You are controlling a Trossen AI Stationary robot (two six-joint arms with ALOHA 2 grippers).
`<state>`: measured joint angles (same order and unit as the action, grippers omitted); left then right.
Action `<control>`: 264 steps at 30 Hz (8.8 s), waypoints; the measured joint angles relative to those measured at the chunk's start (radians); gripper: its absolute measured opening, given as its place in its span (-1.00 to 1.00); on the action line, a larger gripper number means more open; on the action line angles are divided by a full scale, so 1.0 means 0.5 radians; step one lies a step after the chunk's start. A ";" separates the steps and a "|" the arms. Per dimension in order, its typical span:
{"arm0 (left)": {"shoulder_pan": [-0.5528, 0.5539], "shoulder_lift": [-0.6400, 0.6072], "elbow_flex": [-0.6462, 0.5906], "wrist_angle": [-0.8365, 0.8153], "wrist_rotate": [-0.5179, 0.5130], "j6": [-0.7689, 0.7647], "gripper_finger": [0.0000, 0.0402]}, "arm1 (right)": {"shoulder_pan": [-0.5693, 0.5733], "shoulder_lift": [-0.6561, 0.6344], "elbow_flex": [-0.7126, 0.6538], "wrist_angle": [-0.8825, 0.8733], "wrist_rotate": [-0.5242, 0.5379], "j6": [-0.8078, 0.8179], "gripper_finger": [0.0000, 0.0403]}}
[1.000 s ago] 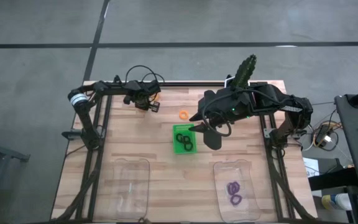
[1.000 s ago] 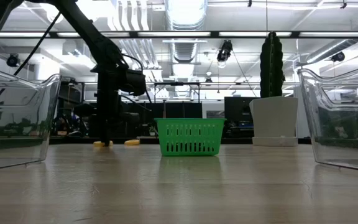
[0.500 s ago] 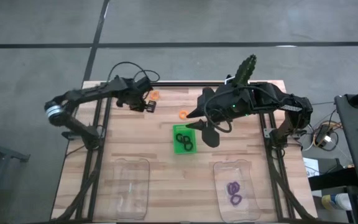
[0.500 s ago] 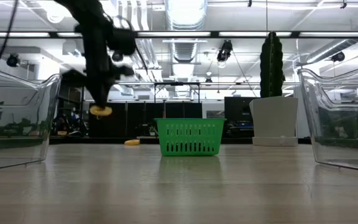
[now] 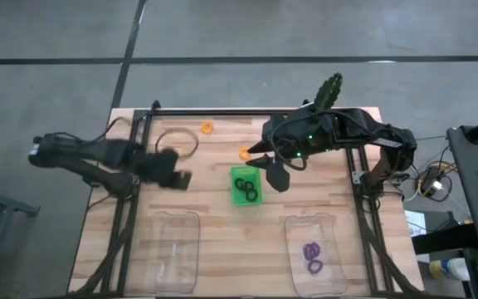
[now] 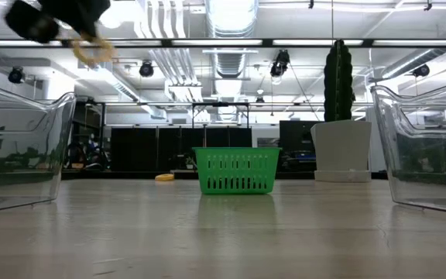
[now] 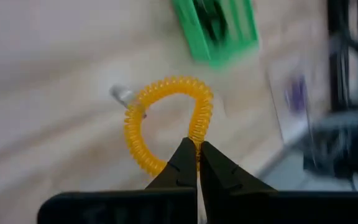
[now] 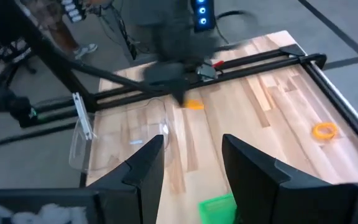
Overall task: Sort spring keychains
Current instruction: Put the middle yellow spring keychain into the left transparent bin, then put the bottom yellow spring keychain into the left transparent bin
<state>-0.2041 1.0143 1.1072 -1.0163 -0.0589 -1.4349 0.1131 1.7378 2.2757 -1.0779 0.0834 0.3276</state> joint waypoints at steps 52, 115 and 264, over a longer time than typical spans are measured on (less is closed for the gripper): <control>-1.033 0.591 0.157 0.095 -0.548 -0.293 -0.21 | 0.242 0.001 -0.488 0.539 0.148 1.041 -0.23; 0.074 -0.044 0.259 0.483 -0.308 0.353 -0.21 | -1.105 0.865 -0.982 0.426 -0.718 0.382 -0.33; -0.287 0.991 0.226 -0.411 1.406 1.096 -0.83 | -0.381 0.352 -0.026 0.355 0.153 0.242 0.29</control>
<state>-0.3477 1.5097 1.2202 -1.2220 0.6441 -0.8868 -0.0772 1.9140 2.2627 -0.9005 0.1600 0.4484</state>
